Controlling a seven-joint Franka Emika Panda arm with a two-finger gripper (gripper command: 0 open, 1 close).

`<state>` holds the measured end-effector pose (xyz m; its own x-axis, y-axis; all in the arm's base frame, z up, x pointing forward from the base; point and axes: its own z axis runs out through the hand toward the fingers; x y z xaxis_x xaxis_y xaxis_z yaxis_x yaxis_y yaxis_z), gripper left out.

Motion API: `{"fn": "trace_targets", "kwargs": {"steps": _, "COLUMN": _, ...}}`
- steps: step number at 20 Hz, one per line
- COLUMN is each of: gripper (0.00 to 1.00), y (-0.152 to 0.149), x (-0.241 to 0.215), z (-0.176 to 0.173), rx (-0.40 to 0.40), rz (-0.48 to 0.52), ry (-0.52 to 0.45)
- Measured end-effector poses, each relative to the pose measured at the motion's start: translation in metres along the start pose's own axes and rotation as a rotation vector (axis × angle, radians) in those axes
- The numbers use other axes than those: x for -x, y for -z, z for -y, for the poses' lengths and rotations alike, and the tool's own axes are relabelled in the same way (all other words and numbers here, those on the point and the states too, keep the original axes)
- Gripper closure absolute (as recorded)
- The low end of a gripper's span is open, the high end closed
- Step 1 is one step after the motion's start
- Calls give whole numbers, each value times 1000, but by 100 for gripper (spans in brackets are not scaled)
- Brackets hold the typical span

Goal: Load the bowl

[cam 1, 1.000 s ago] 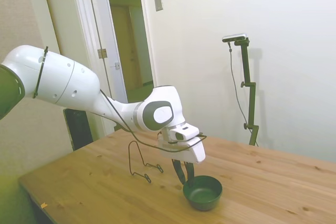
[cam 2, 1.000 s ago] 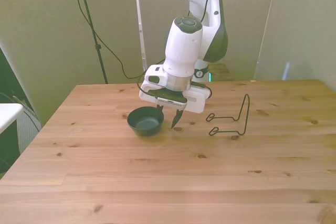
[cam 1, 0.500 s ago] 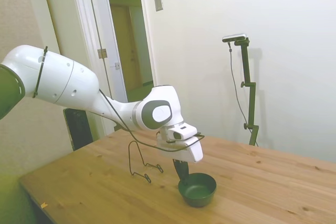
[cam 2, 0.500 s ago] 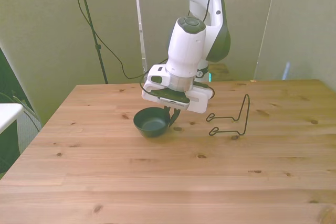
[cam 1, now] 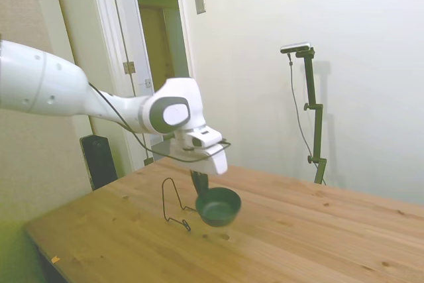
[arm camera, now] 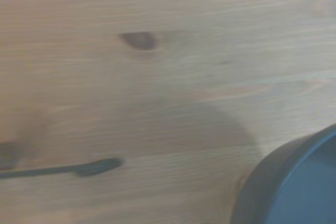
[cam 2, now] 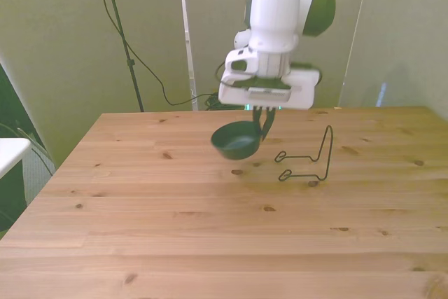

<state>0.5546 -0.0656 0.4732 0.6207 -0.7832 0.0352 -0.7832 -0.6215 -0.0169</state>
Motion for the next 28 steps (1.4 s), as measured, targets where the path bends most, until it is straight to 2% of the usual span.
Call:
{"fn": "trace_targets", "kwargs": {"steps": 3, "gripper": 100, "y": 54, "x": 38, "z": -8, "rx": -116, "rz": 109, "ry": 55}}
{"fn": "trace_targets", "kwargs": {"steps": 6, "gripper": 100, "y": 72, "x": 46, "z": -20, "rx": -209, "rz": 221, "ry": 82}}
{"fn": "trace_targets", "kwargs": {"steps": 10, "gripper": 100, "y": 58, "x": 13, "z": -36, "rx": -309, "rz": 367, "ry": 83}}
{"fn": "trace_targets", "kwargs": {"steps": 14, "gripper": 100, "y": 53, "x": -19, "z": -40, "rx": -363, "rz": 399, "ry": 33}}
{"fn": "trace_targets", "kwargs": {"steps": 18, "gripper": 100, "y": 40, "x": -28, "z": -38, "rx": -460, "rz": 508, "ry": 20}}
{"fn": "trace_targets", "kwargs": {"steps": 25, "gripper": 100, "y": 16, "x": -39, "z": -36, "rx": -525, "rz": 612, "ry": 18}}
{"fn": "trace_targets", "kwargs": {"steps": 28, "gripper": 100, "y": 4, "x": -43, "z": -34, "rx": -529, "rz": 626, "ry": 23}}
